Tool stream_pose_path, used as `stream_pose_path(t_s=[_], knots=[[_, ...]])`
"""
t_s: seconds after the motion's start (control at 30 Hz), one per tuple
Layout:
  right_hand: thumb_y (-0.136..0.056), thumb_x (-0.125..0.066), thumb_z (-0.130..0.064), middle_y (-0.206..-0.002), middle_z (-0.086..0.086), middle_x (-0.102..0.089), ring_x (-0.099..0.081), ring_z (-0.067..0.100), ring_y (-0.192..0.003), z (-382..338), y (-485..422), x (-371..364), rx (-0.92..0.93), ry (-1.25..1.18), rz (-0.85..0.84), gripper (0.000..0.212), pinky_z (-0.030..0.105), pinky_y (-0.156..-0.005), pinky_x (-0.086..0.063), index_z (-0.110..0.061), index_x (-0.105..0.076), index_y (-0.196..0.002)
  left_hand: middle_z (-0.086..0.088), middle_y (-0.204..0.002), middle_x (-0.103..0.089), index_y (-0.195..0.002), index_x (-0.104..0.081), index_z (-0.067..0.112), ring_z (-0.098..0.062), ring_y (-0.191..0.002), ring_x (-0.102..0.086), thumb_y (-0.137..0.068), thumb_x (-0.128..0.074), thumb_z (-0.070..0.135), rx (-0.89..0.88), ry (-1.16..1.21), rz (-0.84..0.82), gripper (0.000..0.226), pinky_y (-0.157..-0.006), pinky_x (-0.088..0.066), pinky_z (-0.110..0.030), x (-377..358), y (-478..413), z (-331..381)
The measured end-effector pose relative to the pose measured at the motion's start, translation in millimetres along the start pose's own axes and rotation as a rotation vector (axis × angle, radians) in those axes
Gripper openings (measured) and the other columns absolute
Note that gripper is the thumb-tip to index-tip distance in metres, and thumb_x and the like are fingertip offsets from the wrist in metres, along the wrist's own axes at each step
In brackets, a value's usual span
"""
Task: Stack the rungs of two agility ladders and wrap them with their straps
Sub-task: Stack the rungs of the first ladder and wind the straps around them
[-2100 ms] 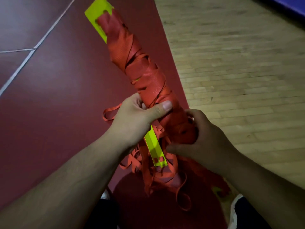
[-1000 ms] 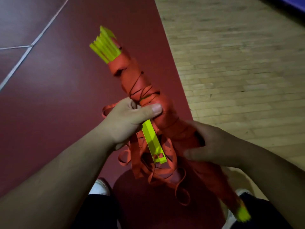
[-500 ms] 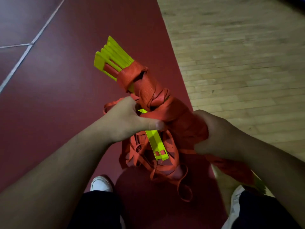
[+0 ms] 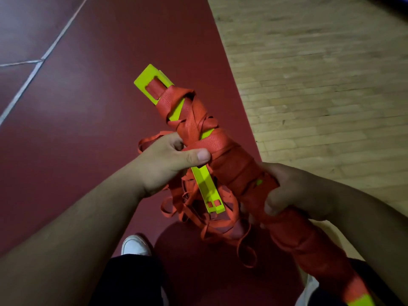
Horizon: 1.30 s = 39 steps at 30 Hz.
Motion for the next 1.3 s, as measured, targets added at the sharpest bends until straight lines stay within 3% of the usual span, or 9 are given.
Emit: stream_pose_path(t_s=[0.13, 0.3, 0.53, 0.67, 0.8, 0.9, 1.03, 1.17, 1.3], knots=[[-0.053, -0.074, -0.01, -0.088, 0.015, -0.069, -0.066, 0.028, -0.074, 2, -3, 0, 0.025, 0.057, 0.157, 0.061, 0.04, -0.066, -0.056, -0.029, -0.068, -0.111, 0.015, -0.047, -0.058, -0.054, -0.07, 0.022, 0.006, -0.043, -0.053, -0.092, -0.06, 0.002, -0.058, 0.094, 0.196, 0.044, -0.047, -0.041, -0.005, -16, -8, 3], [-0.039, -0.084, -0.071, -0.118, -0.023, -0.059, -0.062, 0.001, -0.101, 7, -16, -24, 0.101, 0.491, 0.54, 0.108, 0.028, -0.082, -0.053, -0.055, -0.03, -0.13, 0.013, -0.042, -0.054, -0.063, -0.064, 0.015, 0.005, -0.035, -0.046, -0.084, -0.074, 0.008, -0.053, 0.082, 0.44, 0.025, -0.041, -0.036, -0.006, -19, -16, 9], [-0.062, -0.091, -0.041, -0.105, -0.014, -0.062, -0.064, 0.014, -0.094, 15, -27, -32, 0.259, 0.657, 0.891, 0.083, 0.034, -0.074, -0.052, -0.045, -0.036, -0.123, 0.015, -0.038, -0.046, -0.046, -0.063, 0.026, 0.005, -0.033, -0.041, -0.085, -0.076, 0.018, -0.037, -0.056, 0.477, 0.041, -0.038, -0.031, -0.006, -19, -18, 11], [-0.053, -0.079, -0.058, -0.094, -0.024, -0.068, -0.066, -0.004, -0.085, 3, -16, -14, 0.237, 0.559, 0.76, 0.066, 0.019, -0.071, -0.054, -0.056, -0.05, -0.112, 0.016, -0.06, -0.063, -0.083, -0.064, 0.014, 0.007, -0.056, -0.058, -0.089, -0.064, 0.012, -0.105, -0.117, 0.2, 0.006, -0.059, -0.044, -0.006, -2, -11, 15], [-0.051, -0.079, -0.049, -0.098, -0.019, -0.072, -0.071, 0.001, -0.082, 2, -7, -6, 0.195, 0.442, 0.539, 0.061, 0.032, -0.076, -0.059, -0.051, -0.059, -0.108, 0.016, -0.069, -0.066, -0.115, -0.05, -0.021, 0.008, -0.058, -0.059, -0.081, -0.057, 0.015, -0.073, -0.054, 0.081, 0.05, -0.06, -0.044, -0.004, 4, -4, 11], [-0.061, -0.083, -0.022, -0.098, 0.004, -0.076, -0.074, 0.023, -0.083, 3, -6, -9, 0.2, 0.231, 0.327, 0.054, 0.047, -0.08, -0.059, -0.038, -0.066, -0.109, 0.016, -0.057, -0.054, -0.101, -0.054, -0.009, 0.005, -0.049, -0.047, -0.078, -0.062, 0.042, -0.085, -0.063, 0.089, 0.057, -0.05, -0.036, -0.01, 2, -4, 10], [-0.059, -0.088, -0.031, -0.09, 0.024, -0.074, -0.071, 0.036, -0.078, 4, -6, -13, 0.101, 0.017, 0.091, 0.047, 0.052, -0.078, -0.058, -0.025, -0.07, -0.102, 0.007, -0.042, -0.028, -0.045, -0.044, 0.018, -0.009, -0.037, -0.02, -0.066, -0.073, 0.072, 0.009, -0.03, 0.117, 0.064, -0.042, -0.014, -0.024, 0, -4, 7], [-0.061, -0.085, -0.043, -0.106, 0.017, -0.075, -0.07, 0.043, -0.101, 4, -11, -15, 0.065, 0.107, 0.189, 0.05, 0.06, -0.094, -0.054, -0.024, -0.071, -0.105, 0.017, -0.042, -0.049, -0.055, -0.069, 0.027, 0.006, -0.036, -0.041, -0.078, -0.066, 0.043, -0.127, 0.076, 0.209, 0.029, -0.041, -0.032, -0.005, -16, -7, 11], [-0.039, -0.083, -0.073, -0.108, -0.015, -0.072, -0.071, 0.008, -0.097, 5, -17, -24, 0.083, 0.381, 0.537, 0.09, 0.042, -0.087, -0.058, -0.053, -0.05, -0.121, 0.017, -0.047, -0.043, -0.066, -0.06, 0.02, 0.002, -0.039, -0.035, -0.072, -0.083, 0.045, -0.033, 0.015, 0.448, 0.035, -0.042, -0.031, -0.017, -13, -14, 7]])
Point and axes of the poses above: each hand's wrist, its own y-axis away from the middle knuckle, its own x-axis out of the back of the hand, z = x × y, the point moved 1 cm from there along -y, towards the middle knuckle
